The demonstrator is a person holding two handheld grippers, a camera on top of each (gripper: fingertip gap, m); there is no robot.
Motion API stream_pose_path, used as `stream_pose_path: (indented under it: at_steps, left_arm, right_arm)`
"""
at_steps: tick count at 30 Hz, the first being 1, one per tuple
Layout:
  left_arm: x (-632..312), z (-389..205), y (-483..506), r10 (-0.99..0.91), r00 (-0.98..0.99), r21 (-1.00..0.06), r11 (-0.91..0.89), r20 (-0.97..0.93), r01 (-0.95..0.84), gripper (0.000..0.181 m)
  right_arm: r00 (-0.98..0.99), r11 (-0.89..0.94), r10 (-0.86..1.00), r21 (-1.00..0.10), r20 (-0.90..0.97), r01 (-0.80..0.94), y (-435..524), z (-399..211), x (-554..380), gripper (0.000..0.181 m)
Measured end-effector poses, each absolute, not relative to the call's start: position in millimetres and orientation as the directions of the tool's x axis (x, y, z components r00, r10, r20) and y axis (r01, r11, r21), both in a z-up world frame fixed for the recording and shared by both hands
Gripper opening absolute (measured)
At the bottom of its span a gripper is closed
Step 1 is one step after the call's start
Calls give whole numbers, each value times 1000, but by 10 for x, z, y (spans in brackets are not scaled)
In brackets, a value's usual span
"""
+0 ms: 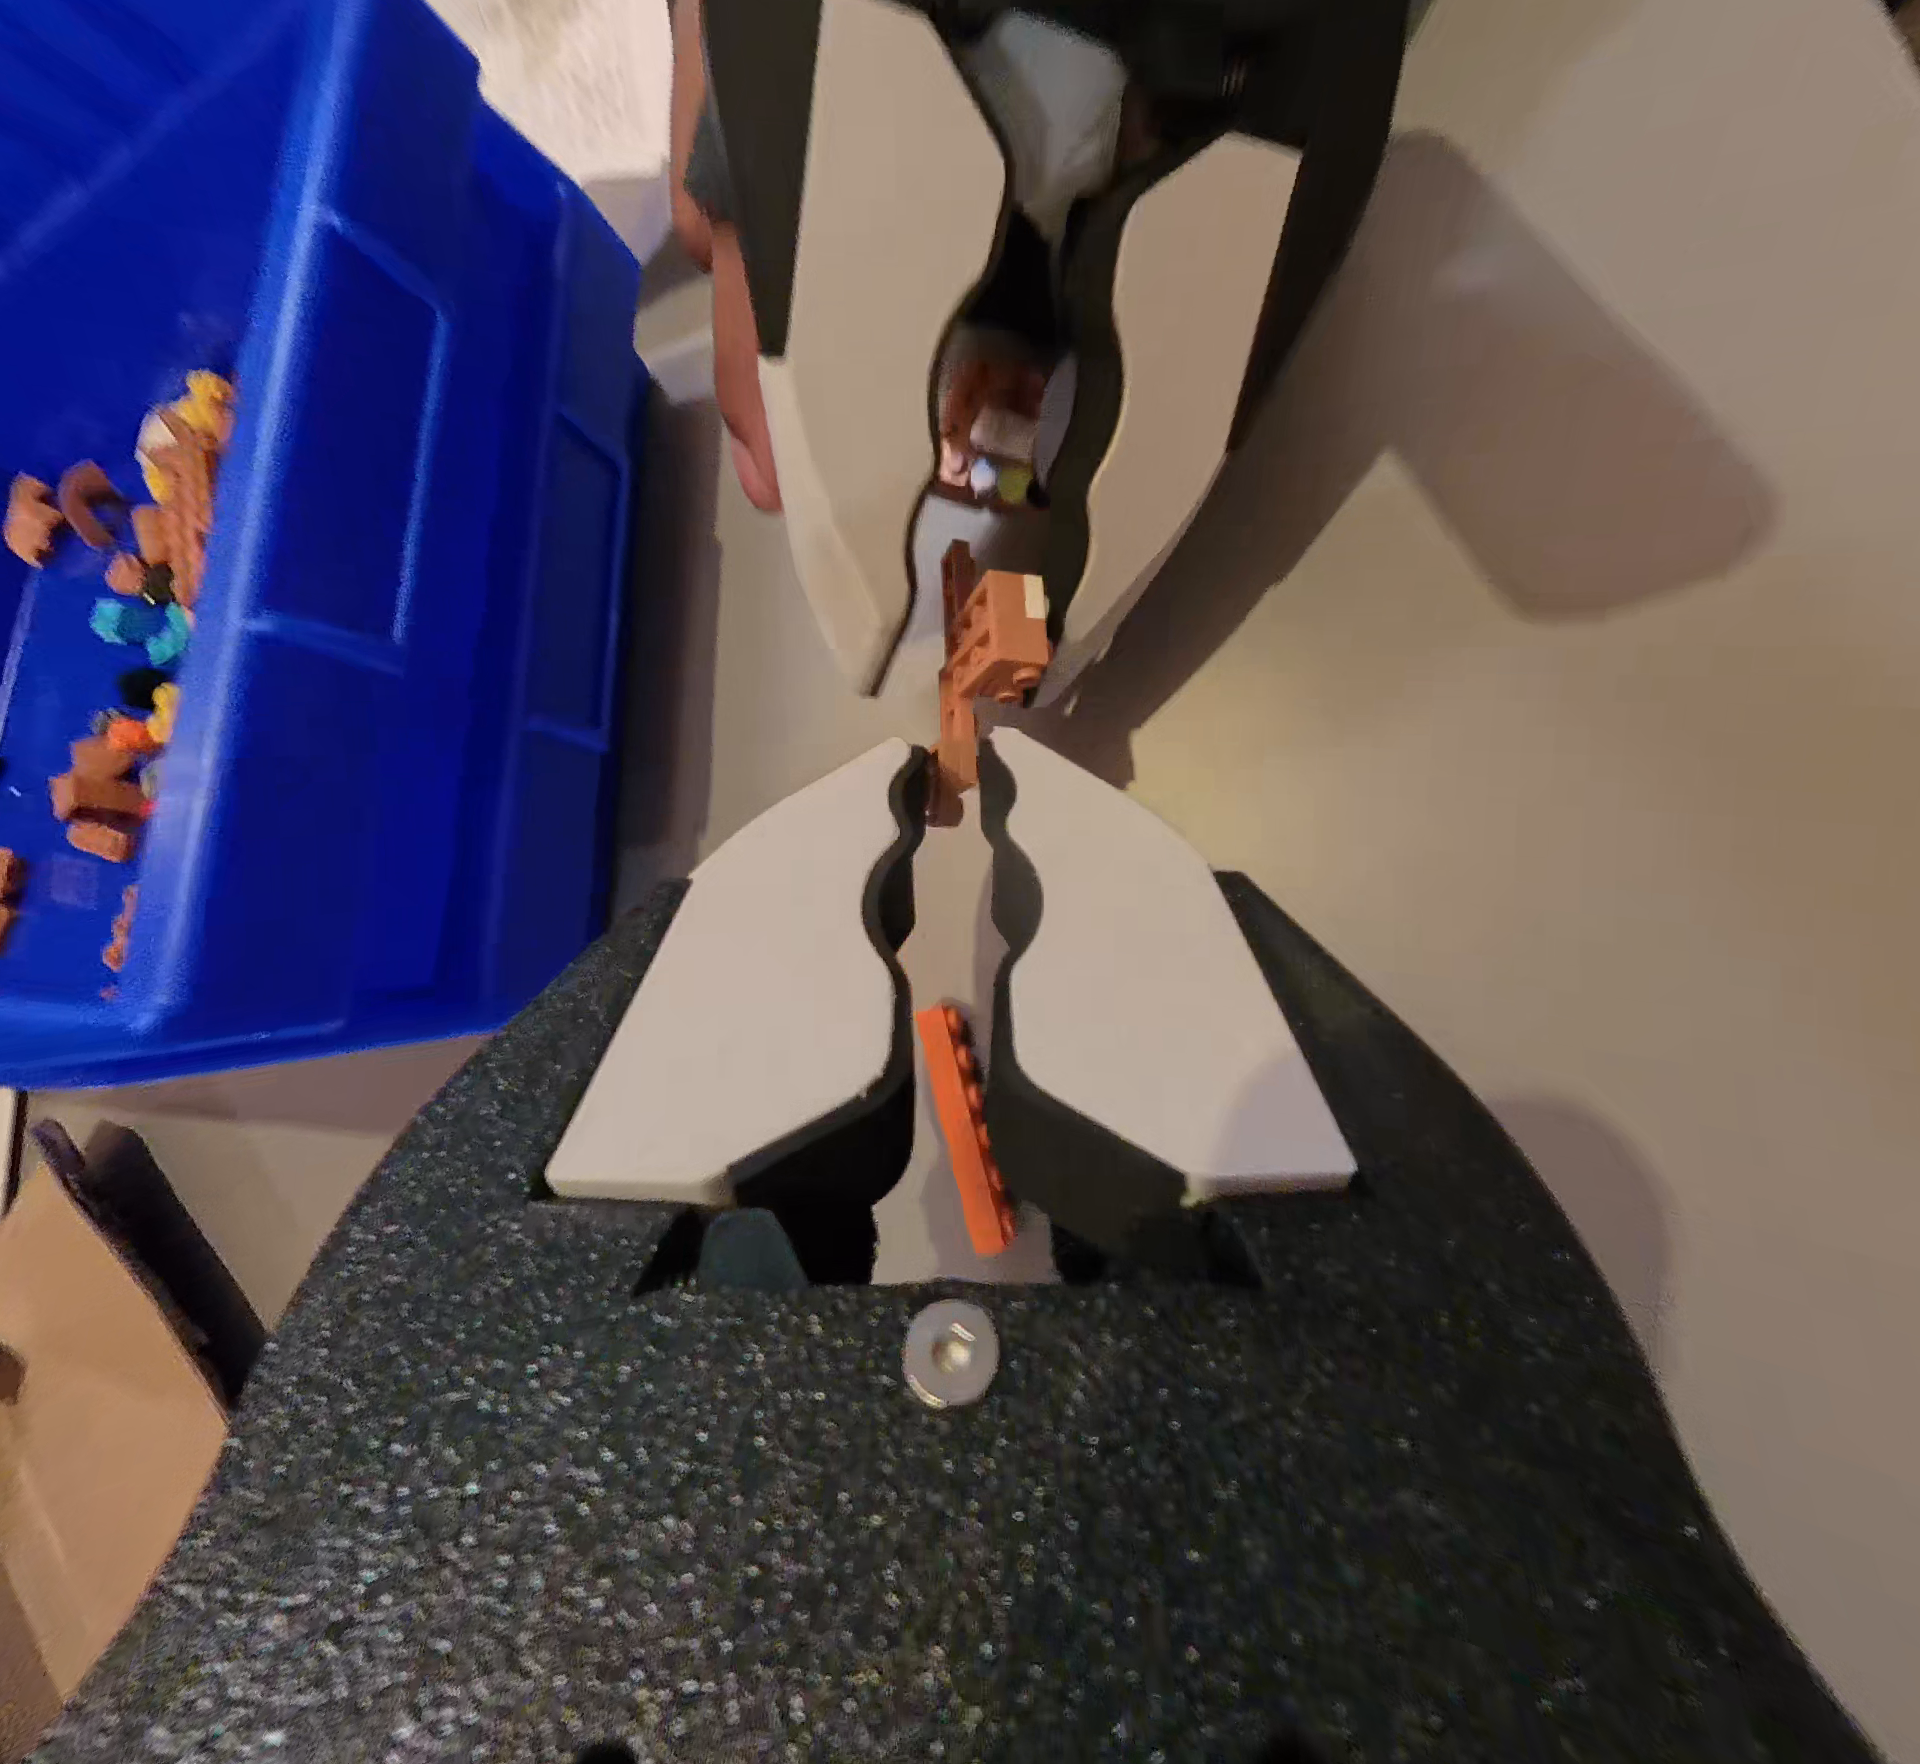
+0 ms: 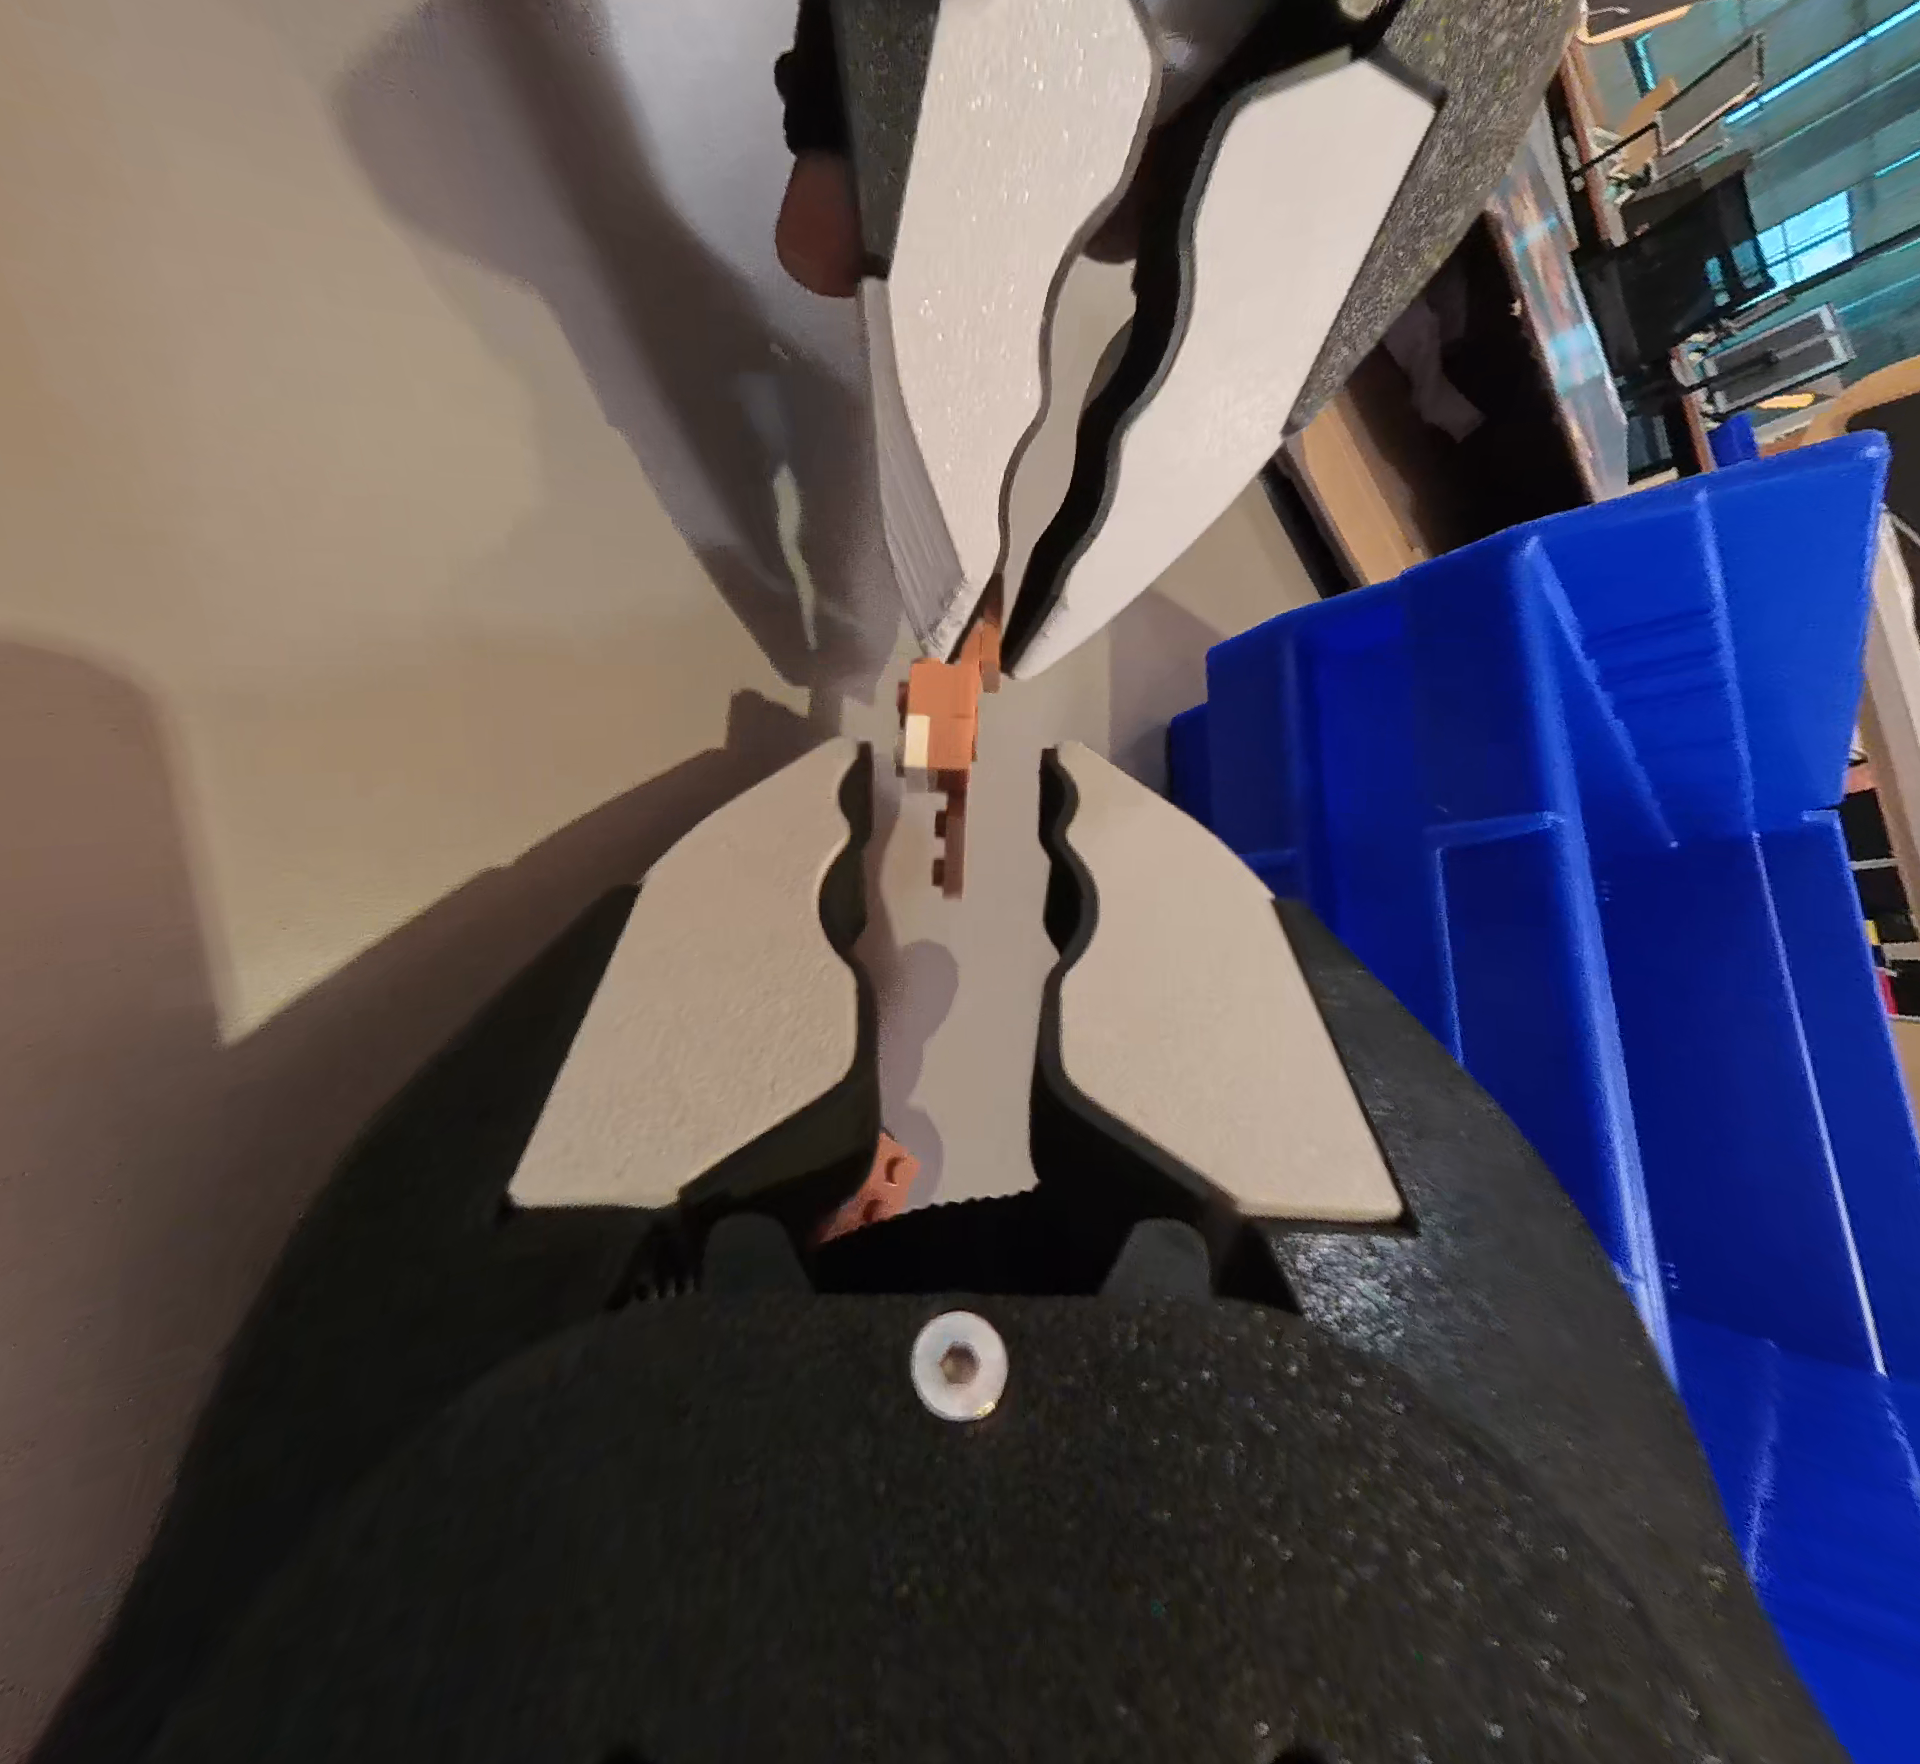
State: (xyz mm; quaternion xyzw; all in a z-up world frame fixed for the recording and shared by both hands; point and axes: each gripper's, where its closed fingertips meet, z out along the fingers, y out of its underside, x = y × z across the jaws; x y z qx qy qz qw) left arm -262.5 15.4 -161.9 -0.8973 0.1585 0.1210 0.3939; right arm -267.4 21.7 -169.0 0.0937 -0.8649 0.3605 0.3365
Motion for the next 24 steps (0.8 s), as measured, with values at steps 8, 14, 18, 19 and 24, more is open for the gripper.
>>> stream_pose_path:
  at_steps: [8,14,18,19,24]
  left_arm:
    - [-2616,-1408,188,-181,878,-703,-537,-443,-465,19]
    - [-2583,-1408,201,-218,826,-660,-512,-519,-550,5]
    - [-2588,-1417,207,-231,790,-625,-504,-567,-596,5]
    - [-2601,-1418,209,-221,798,-628,-514,-561,-584,5]
    - [-2633,-1375,212,-144,908,-729,-552,-394,-404,5]
  right_arm:
    - [-764,622,108,-642,637,-448,251,-1493,-2625,13]
    - [-839,549,108,-736,533,-397,265,-1470,-2560,13]
    - [-842,549,101,-735,530,-397,270,-1477,-2549,13]
    - [-836,553,103,-730,539,-402,271,-1478,-2555,13]
    - [-715,603,88,-608,694,-516,280,-1430,-2599,13]
